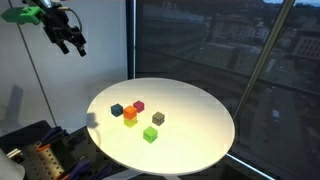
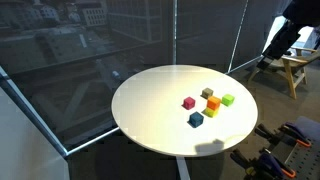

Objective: Put the orange building block on top of the blue building block

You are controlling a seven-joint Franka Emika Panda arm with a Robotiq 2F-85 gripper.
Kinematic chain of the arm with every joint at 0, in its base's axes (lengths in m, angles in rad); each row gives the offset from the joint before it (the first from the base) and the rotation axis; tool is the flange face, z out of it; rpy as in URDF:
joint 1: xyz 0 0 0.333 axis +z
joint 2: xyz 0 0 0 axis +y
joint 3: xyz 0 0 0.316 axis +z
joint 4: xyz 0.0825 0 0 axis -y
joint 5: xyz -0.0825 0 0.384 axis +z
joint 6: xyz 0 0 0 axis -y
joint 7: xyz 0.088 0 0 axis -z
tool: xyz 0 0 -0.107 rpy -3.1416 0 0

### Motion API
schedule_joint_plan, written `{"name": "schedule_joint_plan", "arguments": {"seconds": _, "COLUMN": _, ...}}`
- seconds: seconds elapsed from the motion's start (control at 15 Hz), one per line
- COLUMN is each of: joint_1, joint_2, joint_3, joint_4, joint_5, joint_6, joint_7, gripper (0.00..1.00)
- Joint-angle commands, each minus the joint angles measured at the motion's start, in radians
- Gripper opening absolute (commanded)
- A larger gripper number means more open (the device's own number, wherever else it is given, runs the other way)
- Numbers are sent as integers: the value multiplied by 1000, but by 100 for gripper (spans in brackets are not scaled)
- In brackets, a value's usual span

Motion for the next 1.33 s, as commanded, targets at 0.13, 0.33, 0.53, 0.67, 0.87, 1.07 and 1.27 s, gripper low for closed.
{"name": "schedule_joint_plan", "arguments": {"seconds": 0.13, "joint_1": 3, "joint_2": 14, "joint_3": -3, "joint_4": -10, "joint_5": -3, "joint_6": -4, "joint_7": 3, "gripper": 100}}
{"name": "schedule_joint_plan", "arguments": {"seconds": 0.33, "joint_1": 3, "joint_2": 16, "joint_3": -3, "joint_4": -10, "joint_5": -3, "joint_6": -4, "joint_7": 3, "gripper": 100}}
{"name": "schedule_joint_plan", "arguments": {"seconds": 0.53, "joint_1": 3, "joint_2": 16, "joint_3": -3, "joint_4": -10, "joint_5": -3, "joint_6": -4, "joint_7": 3, "gripper": 100}}
{"name": "schedule_joint_plan", "arguments": {"seconds": 0.67, "joint_1": 3, "joint_2": 16, "joint_3": -3, "joint_4": -10, "joint_5": -3, "joint_6": -4, "joint_7": 3, "gripper": 100}}
{"name": "schedule_joint_plan", "arguments": {"seconds": 0.87, "joint_1": 3, "joint_2": 19, "joint_3": -3, "joint_4": -6, "joint_5": -3, "joint_6": -6, "joint_7": 3, "gripper": 100}}
{"name": "schedule_joint_plan", "arguments": {"seconds": 1.07, "joint_1": 3, "joint_2": 39, "joint_3": -5, "joint_4": 23, "joint_5": 0, "joint_6": -26, "joint_7": 3, "gripper": 100}}
{"name": "schedule_joint_plan", "arguments": {"seconds": 1.27, "joint_1": 3, "joint_2": 69, "joint_3": -10, "joint_4": 59, "joint_5": 5, "joint_6": -53, "joint_7": 1, "gripper": 100}}
